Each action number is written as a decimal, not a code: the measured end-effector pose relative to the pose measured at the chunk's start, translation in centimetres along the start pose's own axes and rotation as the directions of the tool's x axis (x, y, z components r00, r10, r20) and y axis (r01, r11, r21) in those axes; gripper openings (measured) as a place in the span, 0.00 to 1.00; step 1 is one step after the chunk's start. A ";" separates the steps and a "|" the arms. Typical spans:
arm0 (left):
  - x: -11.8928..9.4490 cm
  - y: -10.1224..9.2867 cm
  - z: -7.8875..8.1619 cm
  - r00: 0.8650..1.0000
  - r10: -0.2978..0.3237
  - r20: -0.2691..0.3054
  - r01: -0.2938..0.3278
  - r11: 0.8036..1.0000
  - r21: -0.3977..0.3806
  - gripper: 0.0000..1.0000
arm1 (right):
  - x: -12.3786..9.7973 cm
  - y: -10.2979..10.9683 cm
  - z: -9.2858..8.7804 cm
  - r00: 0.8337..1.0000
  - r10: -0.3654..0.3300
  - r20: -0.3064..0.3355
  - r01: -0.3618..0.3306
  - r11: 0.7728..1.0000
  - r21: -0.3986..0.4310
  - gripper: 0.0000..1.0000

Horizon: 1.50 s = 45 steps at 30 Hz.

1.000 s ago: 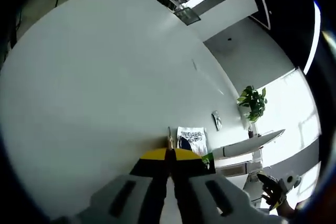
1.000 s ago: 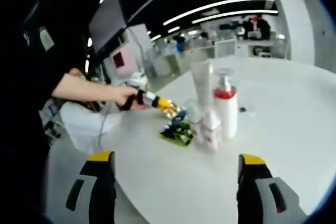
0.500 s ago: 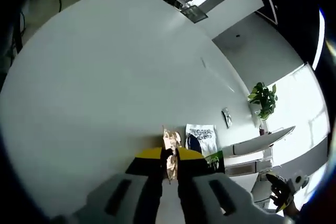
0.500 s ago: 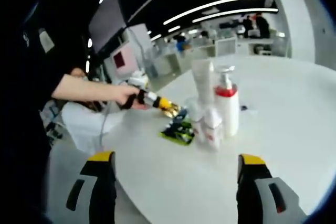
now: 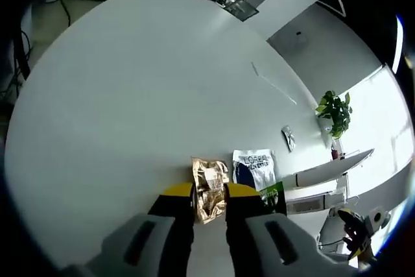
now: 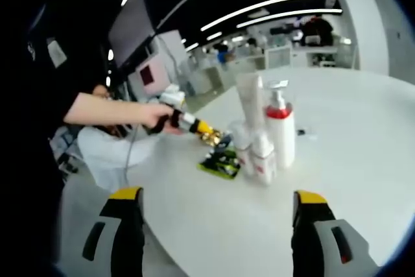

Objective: Arrange the skincare products in the storage area until every visible bottle or jar stands upright without overlapping.

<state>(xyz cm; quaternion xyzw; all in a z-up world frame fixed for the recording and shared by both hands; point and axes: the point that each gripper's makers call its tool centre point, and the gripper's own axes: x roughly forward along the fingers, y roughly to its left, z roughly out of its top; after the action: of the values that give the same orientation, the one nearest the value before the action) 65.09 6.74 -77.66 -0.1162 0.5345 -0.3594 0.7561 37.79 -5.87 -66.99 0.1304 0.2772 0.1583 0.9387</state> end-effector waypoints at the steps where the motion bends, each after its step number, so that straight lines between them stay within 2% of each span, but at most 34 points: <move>1: 0.0 0.1 0.0 1.000 0.008 -0.004 -0.008 1.000 -0.002 0.17 | 0.0 0.0 0.0 1.000 0.000 0.001 0.000 1.000 0.001 0.97; 16: -0.4 0.1 -0.1 1.000 0.023 -0.017 -0.023 0.999 0.031 0.25 | 0.0 0.1 -0.2 1.000 0.001 -0.006 -0.001 1.000 0.001 0.98; 25: -0.9 0.1 -0.1 0.999 0.034 -0.018 -0.033 0.998 0.045 0.25 | -0.1 0.2 0.1 1.000 0.001 -0.001 -0.001 1.000 -0.003 0.99; 33: -1.0 0.4 -1.5 0.997 0.031 -0.069 -0.028 0.999 0.039 0.25 | -0.3 0.5 -0.1 1.000 0.005 -0.003 -0.005 1.000 -0.006 0.99; 45: -0.9 0.0 -1.6 0.997 0.028 -0.067 -0.026 0.999 0.036 0.25 | -0.6 0.2 -0.2 1.000 -0.004 0.000 0.004 1.000 0.003 0.99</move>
<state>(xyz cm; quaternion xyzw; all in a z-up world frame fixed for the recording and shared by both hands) 63.46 7.70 -77.63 -0.0836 0.5547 -0.3622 0.7444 37.15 -5.90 -66.78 0.1313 0.2775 0.1562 0.9388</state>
